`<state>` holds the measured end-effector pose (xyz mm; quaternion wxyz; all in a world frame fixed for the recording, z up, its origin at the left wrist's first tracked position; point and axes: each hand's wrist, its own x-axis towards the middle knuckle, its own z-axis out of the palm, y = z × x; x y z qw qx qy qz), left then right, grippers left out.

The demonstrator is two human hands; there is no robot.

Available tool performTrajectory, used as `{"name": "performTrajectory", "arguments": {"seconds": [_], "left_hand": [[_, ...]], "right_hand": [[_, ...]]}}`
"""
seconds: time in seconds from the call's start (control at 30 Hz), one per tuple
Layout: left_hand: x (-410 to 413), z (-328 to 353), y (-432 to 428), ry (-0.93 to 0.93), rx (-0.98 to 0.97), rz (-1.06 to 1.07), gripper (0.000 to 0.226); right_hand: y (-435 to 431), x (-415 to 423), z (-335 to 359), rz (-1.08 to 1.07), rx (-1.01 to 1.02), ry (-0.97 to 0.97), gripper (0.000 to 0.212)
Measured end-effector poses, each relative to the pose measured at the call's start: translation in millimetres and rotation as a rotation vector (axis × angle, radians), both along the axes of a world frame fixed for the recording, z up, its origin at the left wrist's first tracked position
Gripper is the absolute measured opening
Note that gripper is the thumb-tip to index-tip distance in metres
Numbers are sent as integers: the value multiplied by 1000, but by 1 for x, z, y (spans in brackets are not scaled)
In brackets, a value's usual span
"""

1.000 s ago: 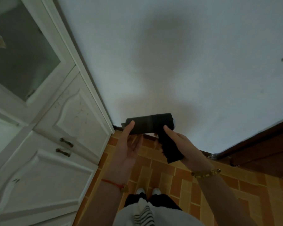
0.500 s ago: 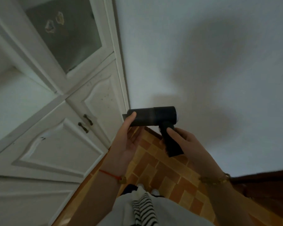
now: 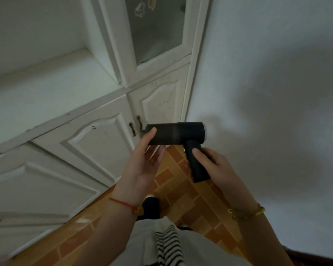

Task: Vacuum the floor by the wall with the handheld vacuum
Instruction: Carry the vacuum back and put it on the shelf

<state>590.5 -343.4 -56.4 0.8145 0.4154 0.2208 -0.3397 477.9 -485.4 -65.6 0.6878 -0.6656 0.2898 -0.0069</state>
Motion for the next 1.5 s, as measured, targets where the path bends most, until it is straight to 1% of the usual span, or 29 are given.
{"name": "performTrajectory", "arguments": {"seconds": [0.1, 0.23, 0.43, 0.7, 0.83, 0.97, 1.13, 1.3, 1.37, 1.5], "left_hand": [[15, 2, 17, -1, -22, 81, 47], [44, 1, 40, -14, -24, 144, 39], [115, 7, 83, -42, -7, 223, 29], [216, 17, 141, -69, 18, 323, 33], [250, 21, 164, -79, 26, 336, 28], [274, 21, 181, -89, 36, 352, 36], [293, 19, 193, -83, 37, 403, 29], [306, 17, 196, -100, 55, 448, 28], [311, 16, 196, -108, 62, 459, 34], [327, 12, 193, -95, 81, 461, 37]], "right_hand": [[12, 23, 0, 33, -15, -4, 28], [27, 63, 2, 98, -3, -2, 32], [66, 148, 0, 139, 48, -15, 31], [119, 266, 8, 258, 23, -65, 30], [140, 306, 7, 285, -6, -78, 33], [156, 334, 3, 314, -3, -83, 34], [166, 356, -3, 357, 64, -61, 50], [166, 373, -7, 443, 22, -44, 49], [166, 380, -9, 466, -9, -56, 48], [163, 394, -13, 446, -88, -83, 36]]}}
